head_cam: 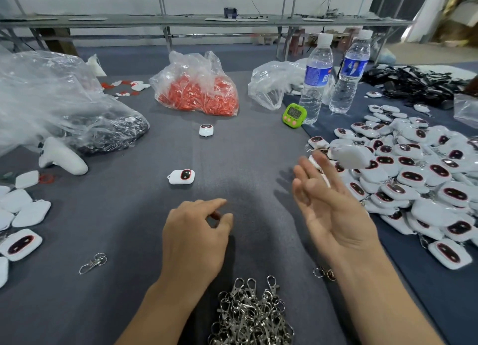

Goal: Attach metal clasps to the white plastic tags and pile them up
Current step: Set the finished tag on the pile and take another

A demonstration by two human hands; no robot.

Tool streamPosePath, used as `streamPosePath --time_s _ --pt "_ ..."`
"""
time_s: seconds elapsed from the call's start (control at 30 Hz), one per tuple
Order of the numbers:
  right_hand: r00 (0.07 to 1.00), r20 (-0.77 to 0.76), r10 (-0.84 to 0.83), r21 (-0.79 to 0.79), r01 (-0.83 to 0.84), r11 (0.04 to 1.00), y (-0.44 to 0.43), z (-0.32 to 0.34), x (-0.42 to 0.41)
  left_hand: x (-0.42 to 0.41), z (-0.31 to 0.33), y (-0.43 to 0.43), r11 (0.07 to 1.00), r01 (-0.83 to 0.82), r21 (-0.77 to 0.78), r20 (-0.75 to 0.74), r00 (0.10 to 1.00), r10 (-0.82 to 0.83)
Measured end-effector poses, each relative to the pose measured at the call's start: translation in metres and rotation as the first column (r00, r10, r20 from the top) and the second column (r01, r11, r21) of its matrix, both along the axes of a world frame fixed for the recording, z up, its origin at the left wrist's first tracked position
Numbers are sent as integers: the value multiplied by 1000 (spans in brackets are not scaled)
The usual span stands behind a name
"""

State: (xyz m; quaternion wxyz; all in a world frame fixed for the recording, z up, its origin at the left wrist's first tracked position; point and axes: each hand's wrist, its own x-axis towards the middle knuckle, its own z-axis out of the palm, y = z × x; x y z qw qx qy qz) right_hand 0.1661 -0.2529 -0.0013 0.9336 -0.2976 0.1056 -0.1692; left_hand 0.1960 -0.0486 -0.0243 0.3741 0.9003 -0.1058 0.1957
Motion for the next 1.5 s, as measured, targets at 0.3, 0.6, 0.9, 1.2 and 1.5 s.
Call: streamPosePath --time_s 0.3,0.6,0.9,1.2,1.5 --pt "963 -214 -165 -928 -148 343 70 -24 52 77 -3 20 975 -151 166 -201 962 183" --pt "968 -205 -144 -926 -239 -291 94 -34 216 97 -5 29 976 -181 121 -151 968 198" --pt "977 -206 -60 -775 -200 -600 99 -39 257 103 0 35 985 -175 -15 -253 953 165" --pt "985 -89 146 -876 -7 -482 93 -40 112 79 0 30 987 -29 -159 -116 993 10" --pt "974 -224 23 -949 -224 221 78 -20 -5 0 8 19 937 151 -314 -92 978 -188"
